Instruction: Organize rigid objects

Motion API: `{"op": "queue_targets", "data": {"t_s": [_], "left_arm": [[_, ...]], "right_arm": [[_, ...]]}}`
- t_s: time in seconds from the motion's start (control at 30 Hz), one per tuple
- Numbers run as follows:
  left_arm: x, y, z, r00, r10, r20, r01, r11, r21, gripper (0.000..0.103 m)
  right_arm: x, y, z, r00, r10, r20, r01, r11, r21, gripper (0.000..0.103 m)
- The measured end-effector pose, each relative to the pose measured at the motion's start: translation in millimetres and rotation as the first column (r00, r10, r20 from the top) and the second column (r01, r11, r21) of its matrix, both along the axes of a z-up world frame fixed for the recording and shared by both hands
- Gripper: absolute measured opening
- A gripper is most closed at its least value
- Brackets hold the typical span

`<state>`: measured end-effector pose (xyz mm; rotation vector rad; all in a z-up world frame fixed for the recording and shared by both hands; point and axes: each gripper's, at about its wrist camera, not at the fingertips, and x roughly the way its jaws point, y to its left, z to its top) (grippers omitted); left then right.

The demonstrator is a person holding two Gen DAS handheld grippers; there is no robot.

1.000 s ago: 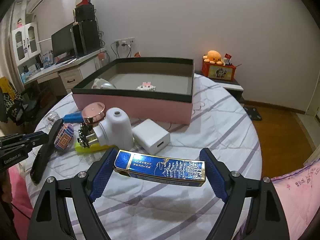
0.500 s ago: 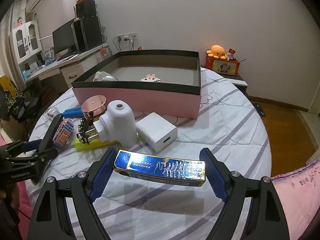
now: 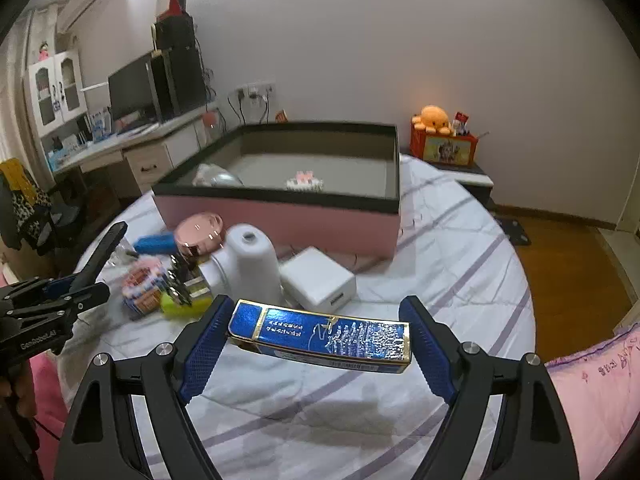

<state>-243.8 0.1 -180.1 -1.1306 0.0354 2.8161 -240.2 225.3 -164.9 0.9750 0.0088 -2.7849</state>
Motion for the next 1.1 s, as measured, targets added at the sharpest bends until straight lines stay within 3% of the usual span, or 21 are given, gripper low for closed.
{"op": "queue_targets", "data": {"t_s": [0.37, 0.67, 0.83, 1.1], "left_arm": [[23, 16, 73, 0.981, -0.002, -0.195, 0.000, 1.000, -0.010, 0.044], [47, 26, 135, 0.928, -0.015, -0.371, 0.014, 1.000, -0.005, 0.044], [54, 26, 155, 0.902, -0.016, -0.431, 0.018, 1.000, 0.001, 0.044], [47, 25, 172, 0.884, -0.016, -0.467, 0.019, 1.000, 0.003, 0.044]], "right_arm": [[32, -9, 65, 0.977, -0.006, -0.212, 0.003, 1.000, -0.012, 0.085], [55, -20, 118, 0.931, 0.003, -0.365, -0.002, 1.000, 0.001, 0.085], [61, -24, 139, 0.910, -0.003, -0.415, 0.008, 1.000, 0.009, 0.085], [63, -27, 157, 0.882, -0.004, -0.472, 0.016, 1.000, 0.023, 0.085]]}}
